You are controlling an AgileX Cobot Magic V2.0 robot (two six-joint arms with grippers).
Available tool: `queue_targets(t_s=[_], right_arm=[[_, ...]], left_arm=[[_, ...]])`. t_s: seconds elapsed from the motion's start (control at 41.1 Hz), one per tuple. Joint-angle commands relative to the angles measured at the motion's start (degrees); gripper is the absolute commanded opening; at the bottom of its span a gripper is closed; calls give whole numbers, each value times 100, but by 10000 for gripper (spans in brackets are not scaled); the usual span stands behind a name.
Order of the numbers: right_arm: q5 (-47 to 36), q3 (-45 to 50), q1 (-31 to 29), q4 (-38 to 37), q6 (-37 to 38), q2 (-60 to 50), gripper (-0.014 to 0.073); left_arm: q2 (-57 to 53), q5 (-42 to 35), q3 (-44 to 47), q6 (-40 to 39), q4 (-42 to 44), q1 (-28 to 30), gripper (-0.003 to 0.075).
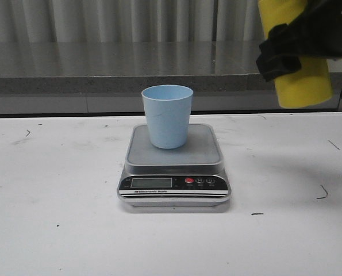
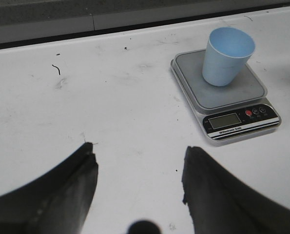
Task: Pour seasoning into cup on scale with both arms
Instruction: 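Lift the bottle with the right gripper and tilt nozzle toward cup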
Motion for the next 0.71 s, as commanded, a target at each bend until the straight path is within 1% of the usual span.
queue_targets(t_s=[0.0, 0.049, 0.146, 0.219, 0.341, 0.536, 0.584, 0.682], right_arm=[[999, -922, 25, -356, -355, -238, 325], [1616, -1276, 70, -575, -391, -181, 325], [2565, -1850, 226, -1091, -391, -40, 325], [3086, -2203, 426, -1570, -384, 119, 325], [3553, -2571, 842, -2518, -248, 438, 325], [4290, -2822, 1397, -4683, 280, 948, 325], [4496, -2822, 1514, -5227, 309, 1068, 325], [4816, -2822, 1681, -6062, 314, 1274, 325]], left_arm=[[7, -385, -157, -25, -42, -5, 385], [7, -385, -157, -25, -42, -5, 385], [7, -385, -157, -25, -42, -5, 385], [7, -385, -157, -25, -42, -5, 385], [7, -385, -157, -25, -42, -5, 385], [7, -385, -157, -25, -42, -5, 385], [7, -385, -157, -25, -42, -5, 385], [7, -385, -157, -25, -42, -5, 385]])
